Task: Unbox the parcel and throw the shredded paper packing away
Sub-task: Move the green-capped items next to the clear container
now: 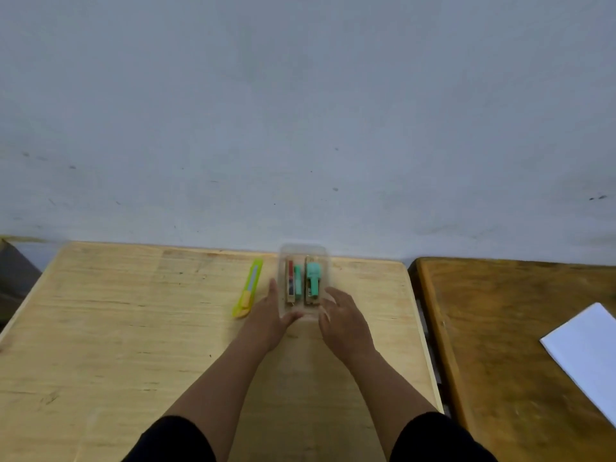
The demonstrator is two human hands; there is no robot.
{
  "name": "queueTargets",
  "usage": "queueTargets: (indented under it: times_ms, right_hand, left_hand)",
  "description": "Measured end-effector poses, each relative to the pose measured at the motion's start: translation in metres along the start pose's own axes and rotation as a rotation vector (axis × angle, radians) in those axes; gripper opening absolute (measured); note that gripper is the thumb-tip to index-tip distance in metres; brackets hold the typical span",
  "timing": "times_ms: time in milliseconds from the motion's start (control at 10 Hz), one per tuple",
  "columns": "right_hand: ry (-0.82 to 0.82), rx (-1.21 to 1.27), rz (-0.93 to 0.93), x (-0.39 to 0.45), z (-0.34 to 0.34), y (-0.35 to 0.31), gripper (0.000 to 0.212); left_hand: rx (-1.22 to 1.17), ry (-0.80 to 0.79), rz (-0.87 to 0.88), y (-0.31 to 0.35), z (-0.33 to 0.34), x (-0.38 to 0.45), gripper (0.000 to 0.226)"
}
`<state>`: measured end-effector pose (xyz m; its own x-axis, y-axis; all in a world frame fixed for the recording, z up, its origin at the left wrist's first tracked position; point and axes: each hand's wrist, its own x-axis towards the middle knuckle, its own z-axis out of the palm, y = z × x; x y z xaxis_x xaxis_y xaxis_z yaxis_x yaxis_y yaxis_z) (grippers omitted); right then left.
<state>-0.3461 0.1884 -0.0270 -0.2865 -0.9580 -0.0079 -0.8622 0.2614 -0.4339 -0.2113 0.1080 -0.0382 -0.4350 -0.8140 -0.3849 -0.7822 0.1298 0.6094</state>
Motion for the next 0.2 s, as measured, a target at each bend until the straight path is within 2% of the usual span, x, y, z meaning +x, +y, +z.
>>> queueTargets:
  times_ms: [100, 200]
  right_hand:
    - [-0.008, -0.031, -0.013, -0.015, -0.004, 0.0, 0.036]
    - [0.107, -0.019, -0.084, -0.041, -0.003, 0.0, 0.027]
  left_hand:
    - [-0.013, 0.009, 0.002, -0.003, -0.008, -0.003, 0.086]
    - [0.017, -0.059, 0.05, -0.014, -0.014, -0.026, 0.075]
